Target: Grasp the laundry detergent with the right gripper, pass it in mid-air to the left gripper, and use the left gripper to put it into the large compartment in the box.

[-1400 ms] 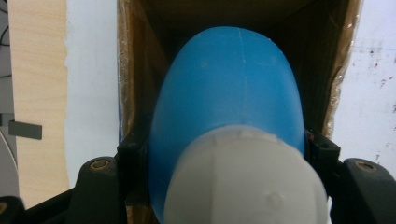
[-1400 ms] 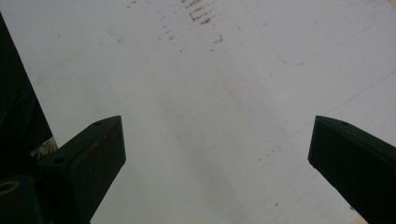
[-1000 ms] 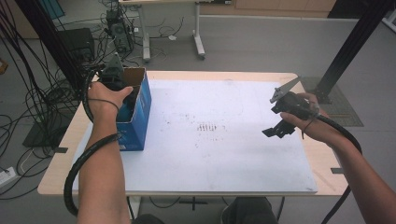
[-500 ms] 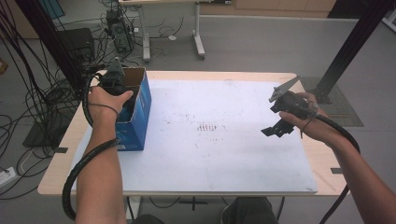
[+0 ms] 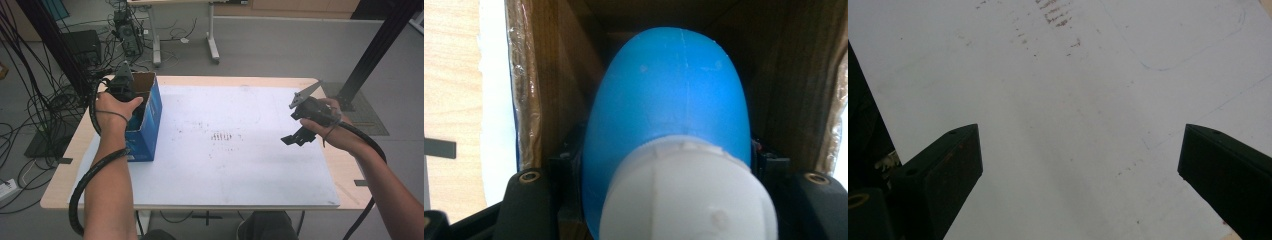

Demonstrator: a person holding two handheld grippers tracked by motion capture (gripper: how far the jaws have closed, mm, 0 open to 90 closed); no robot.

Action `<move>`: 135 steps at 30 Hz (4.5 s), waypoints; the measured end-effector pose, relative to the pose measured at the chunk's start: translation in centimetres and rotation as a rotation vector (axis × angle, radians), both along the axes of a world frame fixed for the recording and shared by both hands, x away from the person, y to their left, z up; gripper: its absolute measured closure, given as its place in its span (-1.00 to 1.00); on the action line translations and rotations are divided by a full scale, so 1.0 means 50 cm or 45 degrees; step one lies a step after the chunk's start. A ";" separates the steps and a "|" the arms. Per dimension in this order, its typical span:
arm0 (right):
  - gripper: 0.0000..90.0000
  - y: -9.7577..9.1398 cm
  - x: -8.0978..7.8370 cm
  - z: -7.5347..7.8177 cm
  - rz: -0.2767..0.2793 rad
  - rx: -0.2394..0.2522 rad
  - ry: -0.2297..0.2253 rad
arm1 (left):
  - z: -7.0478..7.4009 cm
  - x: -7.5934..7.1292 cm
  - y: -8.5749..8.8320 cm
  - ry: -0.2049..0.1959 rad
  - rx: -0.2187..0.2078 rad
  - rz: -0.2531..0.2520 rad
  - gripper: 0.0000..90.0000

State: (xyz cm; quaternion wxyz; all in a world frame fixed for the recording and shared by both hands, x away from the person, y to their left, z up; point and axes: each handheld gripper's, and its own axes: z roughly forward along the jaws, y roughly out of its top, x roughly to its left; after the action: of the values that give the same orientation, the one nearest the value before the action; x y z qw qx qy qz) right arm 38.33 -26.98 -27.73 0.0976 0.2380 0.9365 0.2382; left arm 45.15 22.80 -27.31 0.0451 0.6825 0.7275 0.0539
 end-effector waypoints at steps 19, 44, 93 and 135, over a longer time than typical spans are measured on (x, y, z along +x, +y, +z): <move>-0.92 -0.002 0.000 0.005 -0.002 -0.012 -0.006 | 0.000 0.001 -0.001 -0.001 0.003 0.003 -0.20; -0.92 0.000 0.001 0.001 0.003 -0.013 -0.005 | 0.000 0.000 -0.002 -0.002 0.010 0.006 -0.20; -0.92 -0.002 0.025 0.016 -0.118 -0.023 -0.010 | 0.178 -0.058 -0.093 -0.225 0.060 -0.179 -0.64; -0.91 -0.025 0.043 0.020 -0.119 -0.103 0.000 | 0.164 0.014 -0.268 -0.237 0.018 -0.379 -0.77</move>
State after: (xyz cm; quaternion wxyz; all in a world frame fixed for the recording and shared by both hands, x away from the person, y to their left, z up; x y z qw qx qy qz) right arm 40.50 -28.25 -26.72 0.1182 0.2773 0.9333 0.1954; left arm 45.85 9.38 -19.10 0.1151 0.7749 0.6108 0.1145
